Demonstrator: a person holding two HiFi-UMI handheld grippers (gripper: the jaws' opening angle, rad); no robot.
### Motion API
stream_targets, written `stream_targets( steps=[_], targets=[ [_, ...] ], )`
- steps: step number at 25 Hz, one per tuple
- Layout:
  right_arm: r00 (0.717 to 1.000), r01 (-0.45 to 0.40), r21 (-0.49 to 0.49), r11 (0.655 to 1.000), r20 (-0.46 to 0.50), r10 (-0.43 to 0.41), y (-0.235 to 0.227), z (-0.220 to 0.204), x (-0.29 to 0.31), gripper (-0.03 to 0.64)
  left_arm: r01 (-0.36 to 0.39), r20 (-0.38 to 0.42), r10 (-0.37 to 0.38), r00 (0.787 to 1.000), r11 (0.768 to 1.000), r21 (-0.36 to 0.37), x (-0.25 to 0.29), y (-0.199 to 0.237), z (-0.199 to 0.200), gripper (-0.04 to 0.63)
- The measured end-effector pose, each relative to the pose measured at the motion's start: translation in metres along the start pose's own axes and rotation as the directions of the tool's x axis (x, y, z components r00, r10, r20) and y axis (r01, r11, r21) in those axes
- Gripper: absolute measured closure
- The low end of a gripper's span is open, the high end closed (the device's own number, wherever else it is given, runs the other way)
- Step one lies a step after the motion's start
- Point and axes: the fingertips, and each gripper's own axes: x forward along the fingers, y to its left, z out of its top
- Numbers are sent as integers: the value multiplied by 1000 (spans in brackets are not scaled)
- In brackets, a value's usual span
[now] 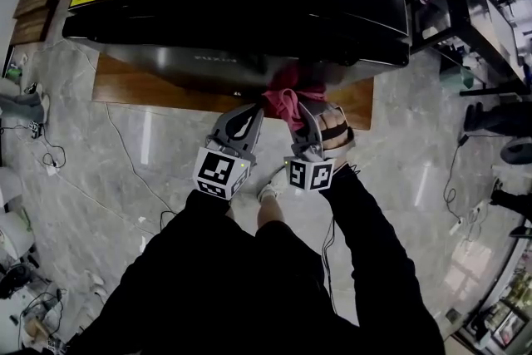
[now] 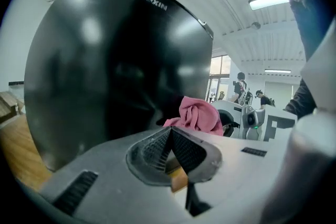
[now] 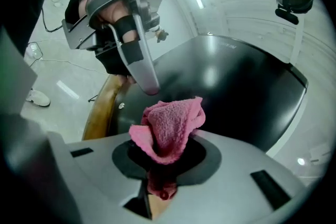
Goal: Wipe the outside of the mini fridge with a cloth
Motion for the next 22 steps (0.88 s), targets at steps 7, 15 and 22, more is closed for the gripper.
stream_targets(
  steps=[7,15,22],
  targets=[
    [985,-143,10,990,-95,143,85,-56,22,525,-14,-126,2,992,995,-97,24,0,-59,589],
    [966,-217,51,975,-130,222,111,-71,28,526,-26,-166,10,986,996,-90,33,-7,-74,589],
    [982,-163,271,949,-51,183,55,-54,-25,522,19,-129,-11,992,998,60,23,-56,-24,589]
  ],
)
